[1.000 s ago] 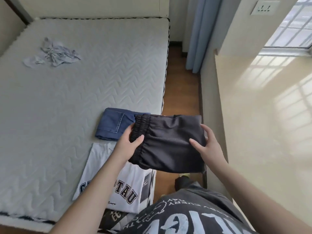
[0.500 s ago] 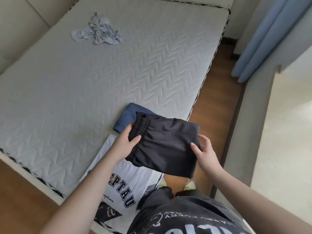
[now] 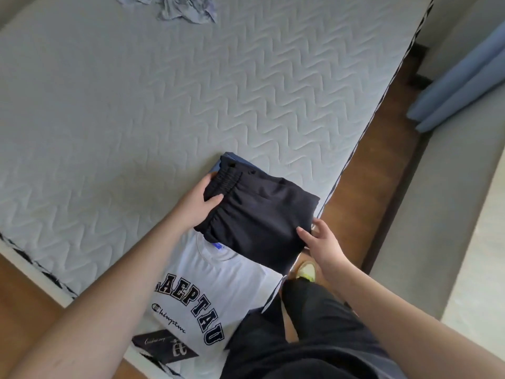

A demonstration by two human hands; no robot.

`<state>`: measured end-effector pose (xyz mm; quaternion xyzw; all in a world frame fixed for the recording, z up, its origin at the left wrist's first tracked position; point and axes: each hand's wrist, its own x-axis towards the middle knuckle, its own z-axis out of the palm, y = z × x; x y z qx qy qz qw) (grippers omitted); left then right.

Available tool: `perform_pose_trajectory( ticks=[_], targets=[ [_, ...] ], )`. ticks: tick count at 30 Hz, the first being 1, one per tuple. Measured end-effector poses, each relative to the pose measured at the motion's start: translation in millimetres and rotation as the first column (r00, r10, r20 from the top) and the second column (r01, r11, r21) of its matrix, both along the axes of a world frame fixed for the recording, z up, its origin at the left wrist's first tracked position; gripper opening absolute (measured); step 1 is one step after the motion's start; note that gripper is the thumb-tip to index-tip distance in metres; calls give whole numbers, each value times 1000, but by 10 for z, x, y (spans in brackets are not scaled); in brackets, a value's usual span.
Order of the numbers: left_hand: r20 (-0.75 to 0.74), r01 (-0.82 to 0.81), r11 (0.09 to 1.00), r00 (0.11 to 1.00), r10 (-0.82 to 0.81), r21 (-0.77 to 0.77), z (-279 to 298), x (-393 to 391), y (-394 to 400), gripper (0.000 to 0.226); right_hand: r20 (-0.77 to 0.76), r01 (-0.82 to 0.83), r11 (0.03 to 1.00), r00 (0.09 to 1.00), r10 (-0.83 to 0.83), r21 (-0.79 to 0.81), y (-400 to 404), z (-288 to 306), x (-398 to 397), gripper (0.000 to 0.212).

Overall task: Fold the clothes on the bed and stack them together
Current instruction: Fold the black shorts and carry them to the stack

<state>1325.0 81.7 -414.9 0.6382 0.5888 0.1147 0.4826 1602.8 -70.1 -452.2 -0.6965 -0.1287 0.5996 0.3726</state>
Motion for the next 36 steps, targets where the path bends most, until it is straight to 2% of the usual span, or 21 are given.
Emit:
perform_pose_trajectory(
  ticks=[7, 11, 15, 18, 23, 27, 29, 33, 36],
  targets=[
    [-64, 31, 997, 997, -35, -68, -721, 26, 527, 54, -101, 32, 995, 994, -42, -95, 391, -641, -30, 23],
    [-110, 11, 996, 994, -20, -84, -1066, 106, 816, 53, -116, 56, 985, 990, -75, -163, 616, -1066, -56, 23],
    [-137, 70, 992, 987, -83, -100, -1403, 215, 1030, 54, -132, 74, 966, 985, -110, -247, 741, -1475, -92, 24],
    [-223, 106, 988, 966, -130, -115, -1654, 194, 1148, 57, -138, 26, 959, 988, -68, -282, 805, -1714, -130, 27],
    [-389, 109, 967, 900, -195, -232, -1989, 139, 1309, 76, -13, -103, 955, 995, 104, -279, 940, -1910, 3, 41],
    [-265, -31, 959, 963, -47, -282, -2081, 200, 1401, 91, 0, -63, 979, 998, 64, -195, 1020, -1867, 101, 43],
    [-217, -88, 969, 976, 36, -233, -2116, 248, 1410, 77, 28, -44, 984, 998, 50, -171, 1040, -1849, 82, 35],
    [-147, -68, 984, 988, 44, -164, -2094, 225, 1486, 42, 46, -14, 995, 999, 19, -96, 1073, -1861, 18, 25],
    [-150, -32, 987, 989, 9, -154, -2076, 182, 1533, 40, 88, -21, 996, 996, 29, -85, 1138, -1894, 11, 23]
  ],
)
